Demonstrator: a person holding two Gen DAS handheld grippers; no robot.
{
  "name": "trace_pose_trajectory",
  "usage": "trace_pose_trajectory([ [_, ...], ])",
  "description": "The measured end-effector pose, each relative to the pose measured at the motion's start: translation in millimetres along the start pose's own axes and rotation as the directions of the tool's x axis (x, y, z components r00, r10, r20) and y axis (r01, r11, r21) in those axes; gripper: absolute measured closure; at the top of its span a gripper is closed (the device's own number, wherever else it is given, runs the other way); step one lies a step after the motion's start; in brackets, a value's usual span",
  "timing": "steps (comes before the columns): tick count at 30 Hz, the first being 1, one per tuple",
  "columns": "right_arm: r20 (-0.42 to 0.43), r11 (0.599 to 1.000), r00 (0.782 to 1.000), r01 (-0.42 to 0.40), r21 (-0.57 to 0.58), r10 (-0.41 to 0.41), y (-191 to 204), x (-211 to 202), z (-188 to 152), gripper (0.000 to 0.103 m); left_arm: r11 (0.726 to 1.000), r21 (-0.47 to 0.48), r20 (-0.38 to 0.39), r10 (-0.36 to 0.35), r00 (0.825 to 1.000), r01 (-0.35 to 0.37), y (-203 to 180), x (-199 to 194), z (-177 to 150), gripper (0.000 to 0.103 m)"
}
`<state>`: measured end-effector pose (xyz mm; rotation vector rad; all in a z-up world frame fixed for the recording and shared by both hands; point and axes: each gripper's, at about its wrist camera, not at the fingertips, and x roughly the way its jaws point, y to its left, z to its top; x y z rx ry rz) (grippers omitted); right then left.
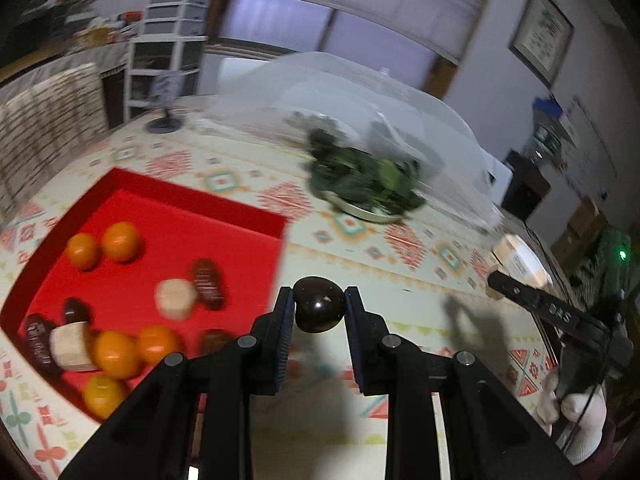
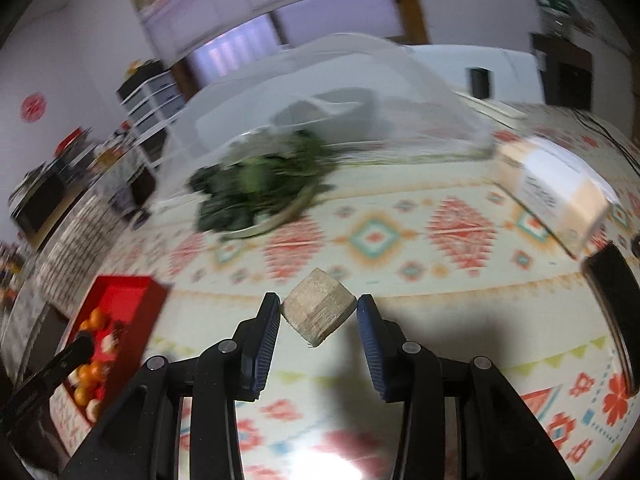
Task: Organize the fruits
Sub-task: 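Carry the plum and cube into the red tray and open both tools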
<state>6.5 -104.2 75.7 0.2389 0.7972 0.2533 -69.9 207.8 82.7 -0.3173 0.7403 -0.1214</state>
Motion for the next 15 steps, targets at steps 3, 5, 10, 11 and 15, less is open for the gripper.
trace_pose_trajectory([
  [3,-0.025,0.998,0.999,-0.045,-0.052,0.044,39,6,-4,0.060,0.998,-0.047,0.017,0.029,0.999,-0.028,32,-9,5,0.078],
  [5,-0.044,0.994,0.997,-0.073,-0.078,0.070,62,13,-7,0.060,0.995,-0.083,0.028,0.057,0.998,-0.054,57,-15,10,0.078],
  [10,-0.105,0.981,0.985,-0.150,-0.126,0.138,117,33,-14,0.060,0.982,-0.148,0.032,0.120,0.992,-0.114,106,-19,18,0.078],
  [11,-0.122,0.976,0.981,-0.170,-0.135,0.154,130,39,-17,0.060,0.980,-0.158,0.030,0.129,0.991,-0.123,114,-20,18,0.078],
  [15,-0.173,0.960,0.966,-0.222,-0.168,0.193,168,60,-24,0.060,0.970,-0.192,0.013,0.154,0.988,-0.149,143,-16,23,0.079],
])
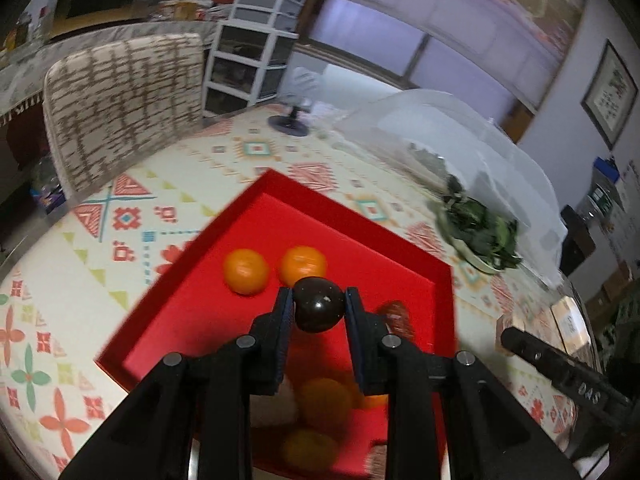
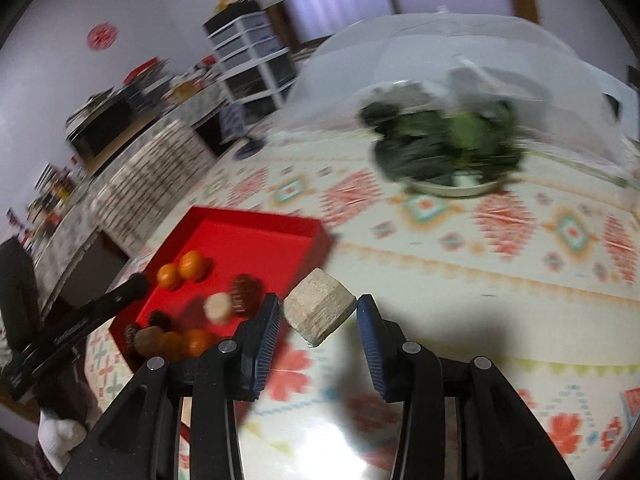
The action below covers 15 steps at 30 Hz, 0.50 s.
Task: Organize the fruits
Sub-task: 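Carry the plum and cube into the red tray and open both tools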
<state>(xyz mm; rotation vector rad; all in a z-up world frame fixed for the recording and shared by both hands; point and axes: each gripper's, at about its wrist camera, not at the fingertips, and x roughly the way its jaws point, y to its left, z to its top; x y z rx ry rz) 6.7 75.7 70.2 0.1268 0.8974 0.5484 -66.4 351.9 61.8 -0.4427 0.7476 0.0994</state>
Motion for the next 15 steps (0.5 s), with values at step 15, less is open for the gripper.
trace_pose_trajectory([
  [15,-0.098,0.989,0.989,-0.116,-0.090,0.107,81,73,4,0.059,0.999,-0.047,-0.008,0.011,1.000,-0.012,38,6,6,0.054],
])
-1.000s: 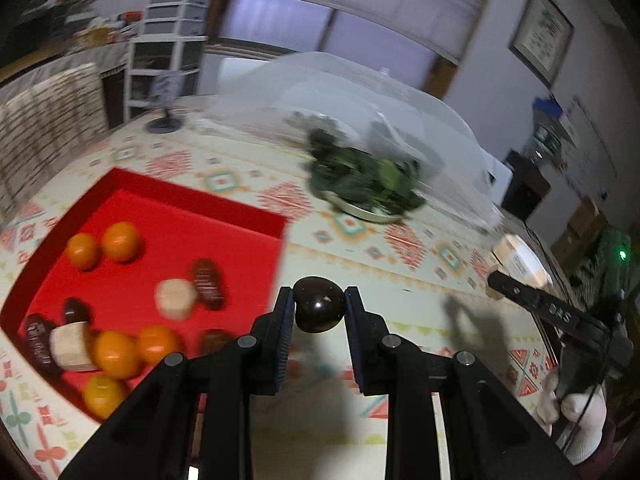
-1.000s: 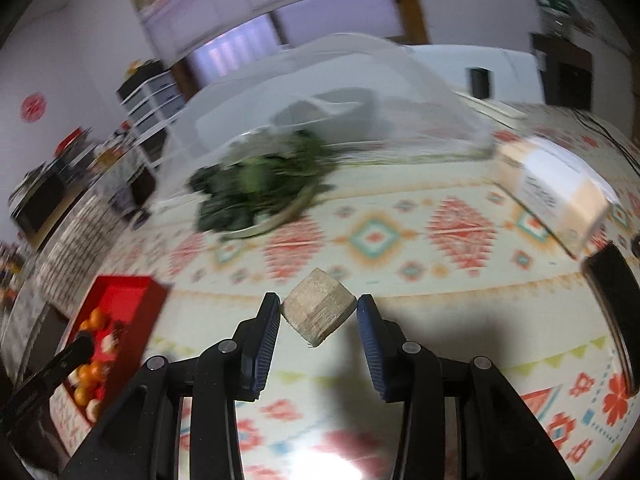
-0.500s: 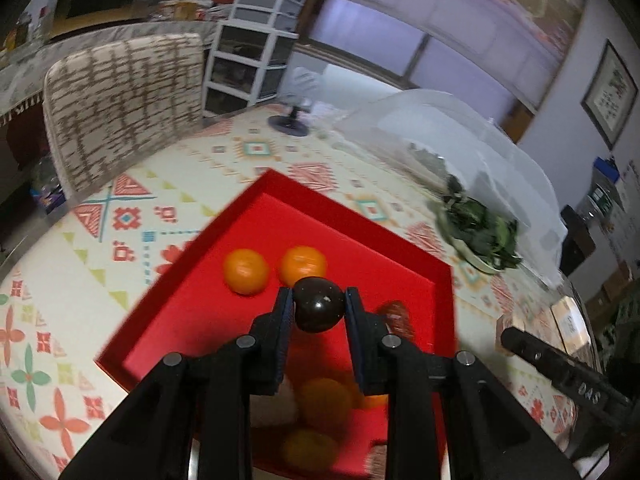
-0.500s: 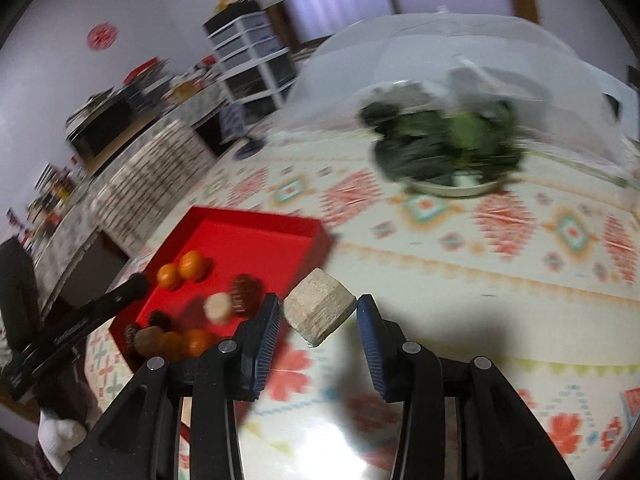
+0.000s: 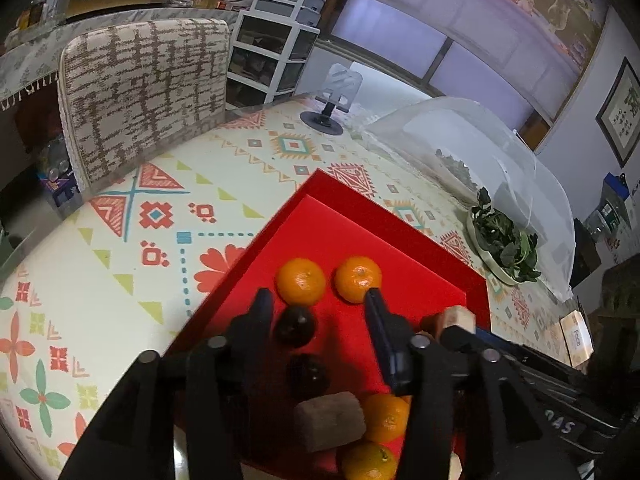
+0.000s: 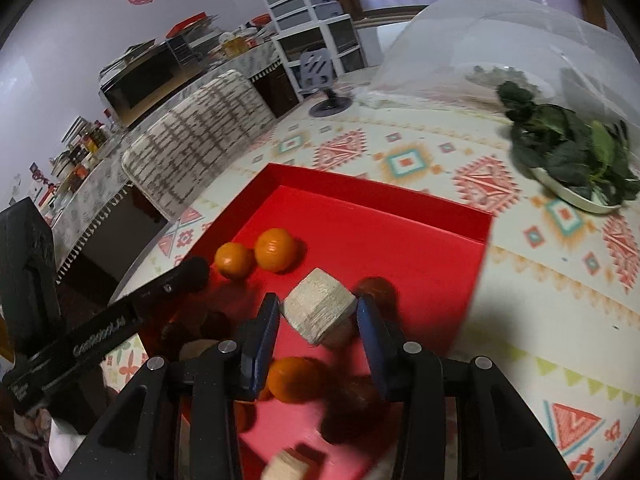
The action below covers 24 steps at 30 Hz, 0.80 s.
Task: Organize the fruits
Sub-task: 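Carry the plum and cube into the red tray and open both tools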
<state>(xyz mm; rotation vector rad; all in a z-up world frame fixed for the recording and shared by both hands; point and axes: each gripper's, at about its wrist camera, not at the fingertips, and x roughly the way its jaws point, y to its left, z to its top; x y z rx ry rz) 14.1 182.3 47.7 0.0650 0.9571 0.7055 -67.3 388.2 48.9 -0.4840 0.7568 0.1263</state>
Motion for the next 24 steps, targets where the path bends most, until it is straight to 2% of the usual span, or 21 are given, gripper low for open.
trace_pose_trajectory([
  [3,-0.013,1.000,1.000,-0.005,-0.001,0.005,4,8,0,0.059,1.000,0.005,0.008,-0.001,1.000,0.001,0,-5,1,0.043],
  [9,-0.007,1.000,1.000,-0.011,-0.002,0.011,6,7,1,0.055,1.000,0.022,0.015,-0.010,1.000,0.010,-6,-13,-2,0.039],
  [13,0.008,1.000,1.000,-0.007,-0.002,0.007,4,-4,-2,0.053,0.999,0.054,0.030,0.008,1.000,-0.010,-15,-21,-9,0.037],
  [20,0.044,0.999,0.999,0.021,0.026,-0.022,-14,-37,-24,0.047,0.984,0.132,0.132,0.103,0.986,-0.121,-43,-48,-30,0.023],
  [24,0.072,0.998,0.996,0.051,0.046,-0.054,-27,-59,-42,0.046,0.971,0.179,0.163,0.128,0.978,-0.157,-62,-58,-41,0.020],
])
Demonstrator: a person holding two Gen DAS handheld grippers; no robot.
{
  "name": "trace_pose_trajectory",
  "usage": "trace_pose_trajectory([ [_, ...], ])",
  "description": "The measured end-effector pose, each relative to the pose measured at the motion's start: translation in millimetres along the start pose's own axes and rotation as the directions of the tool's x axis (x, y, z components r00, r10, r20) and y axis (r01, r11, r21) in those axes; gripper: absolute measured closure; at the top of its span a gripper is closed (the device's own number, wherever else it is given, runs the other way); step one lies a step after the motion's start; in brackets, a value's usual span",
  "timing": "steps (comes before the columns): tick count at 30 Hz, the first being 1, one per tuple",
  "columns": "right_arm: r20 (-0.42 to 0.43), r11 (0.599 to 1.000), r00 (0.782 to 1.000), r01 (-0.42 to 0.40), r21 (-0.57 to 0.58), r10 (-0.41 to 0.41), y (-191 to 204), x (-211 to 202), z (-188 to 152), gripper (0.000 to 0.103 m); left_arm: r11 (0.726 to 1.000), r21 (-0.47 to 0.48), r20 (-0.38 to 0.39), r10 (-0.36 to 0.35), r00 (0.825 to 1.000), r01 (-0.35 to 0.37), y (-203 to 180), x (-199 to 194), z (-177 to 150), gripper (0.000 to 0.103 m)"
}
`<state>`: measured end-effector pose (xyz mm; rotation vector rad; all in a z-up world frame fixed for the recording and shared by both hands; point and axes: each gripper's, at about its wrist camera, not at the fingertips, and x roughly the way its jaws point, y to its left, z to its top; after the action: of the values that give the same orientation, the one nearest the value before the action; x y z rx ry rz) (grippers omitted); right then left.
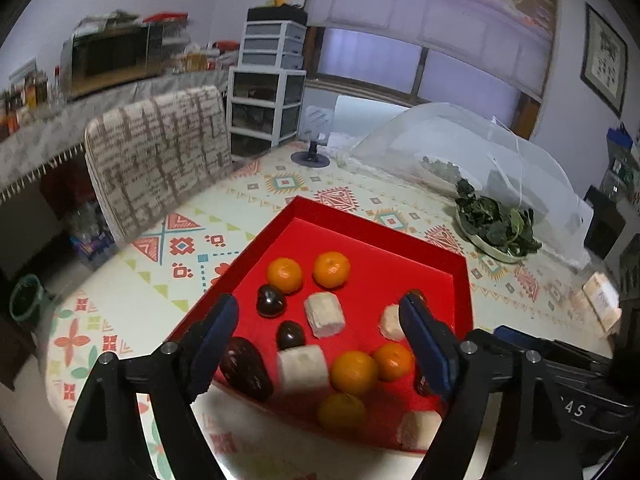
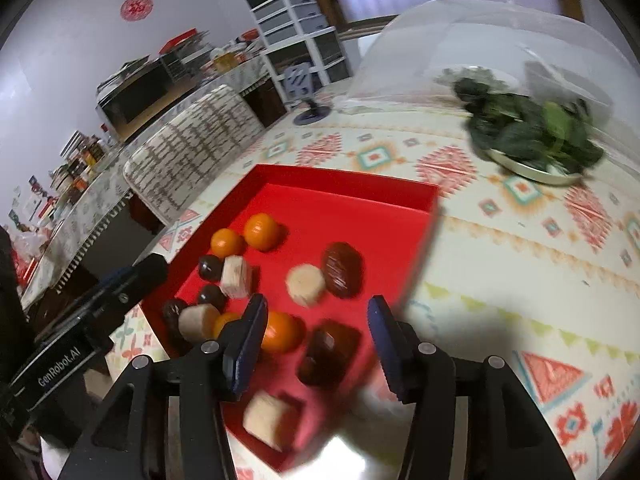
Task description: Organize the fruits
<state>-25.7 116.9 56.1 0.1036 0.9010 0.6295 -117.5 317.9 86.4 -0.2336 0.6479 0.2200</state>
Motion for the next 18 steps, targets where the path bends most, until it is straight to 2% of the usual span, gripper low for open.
trace_pose_trajectory([
  [4,0.024,0.999,0.999,0.041,-0.006,-0.040,-10,-20,-15,0.044,0.999,0.050,0.012,0.002,1.000,-0.003,-23,-13,-8,0.014],
  [18,0.077,0.995,0.992,0.099,0.004,-0.099,-41,-70,-65,0.038,0.993,0.113,-0.038,-0.021,0.999,0.025,-77,-28,-37,0.014],
])
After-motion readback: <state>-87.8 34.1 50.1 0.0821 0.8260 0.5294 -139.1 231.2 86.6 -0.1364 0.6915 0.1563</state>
